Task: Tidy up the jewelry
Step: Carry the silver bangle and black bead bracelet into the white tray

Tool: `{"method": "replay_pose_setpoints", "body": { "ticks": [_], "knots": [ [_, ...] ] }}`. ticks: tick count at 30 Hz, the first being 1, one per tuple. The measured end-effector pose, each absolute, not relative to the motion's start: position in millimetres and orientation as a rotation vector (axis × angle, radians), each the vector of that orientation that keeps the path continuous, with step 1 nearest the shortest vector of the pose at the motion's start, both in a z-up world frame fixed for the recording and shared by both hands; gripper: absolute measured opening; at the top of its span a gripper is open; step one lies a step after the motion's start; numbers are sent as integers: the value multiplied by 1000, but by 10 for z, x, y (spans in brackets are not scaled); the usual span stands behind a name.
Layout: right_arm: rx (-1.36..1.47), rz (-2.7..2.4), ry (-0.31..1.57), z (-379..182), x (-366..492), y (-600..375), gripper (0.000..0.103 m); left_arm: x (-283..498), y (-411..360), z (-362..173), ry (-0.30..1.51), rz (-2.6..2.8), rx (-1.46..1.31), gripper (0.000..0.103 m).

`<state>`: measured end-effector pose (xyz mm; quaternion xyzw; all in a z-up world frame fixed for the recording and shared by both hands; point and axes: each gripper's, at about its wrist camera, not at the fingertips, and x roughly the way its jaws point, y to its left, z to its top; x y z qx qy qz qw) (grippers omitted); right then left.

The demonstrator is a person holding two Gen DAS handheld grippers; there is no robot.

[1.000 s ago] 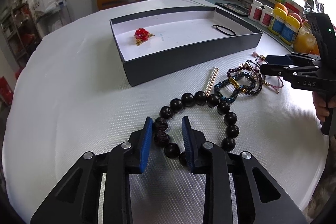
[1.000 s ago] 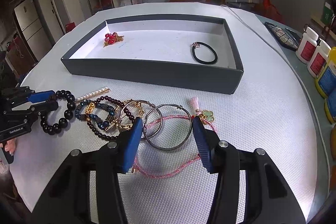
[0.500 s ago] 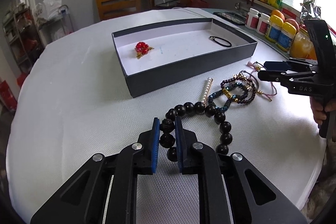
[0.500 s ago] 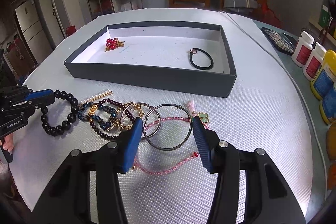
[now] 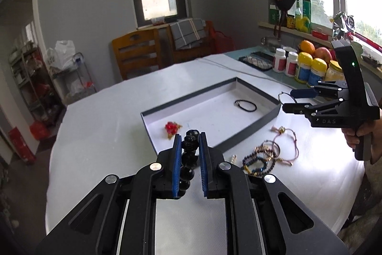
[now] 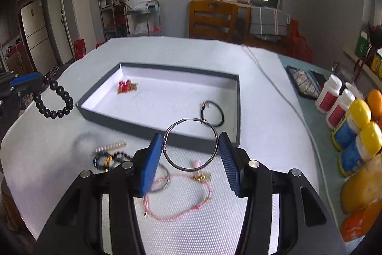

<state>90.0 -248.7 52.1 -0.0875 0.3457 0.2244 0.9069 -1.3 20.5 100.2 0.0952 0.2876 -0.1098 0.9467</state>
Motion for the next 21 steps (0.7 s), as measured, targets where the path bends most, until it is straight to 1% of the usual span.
{"method": "replay_pose_setpoints", "body": {
  "ticks": [5, 11, 16, 21],
  "knots": [
    [-157, 437, 690, 703, 1177, -2445, 49, 261, 139, 1216, 532, -221, 190, 15],
    [-110, 398, 679, 803, 1565, -2303, 49, 604, 1, 1178, 524, -208, 170, 15],
    [-52, 385, 693, 726, 1793, -2230, 49, 763, -9, 1050, 519, -193, 139, 15],
    [-47, 354, 735, 495, 1948, -2197, 49, 837, 52, 860, 542, -230, 80, 15]
  ]
}}
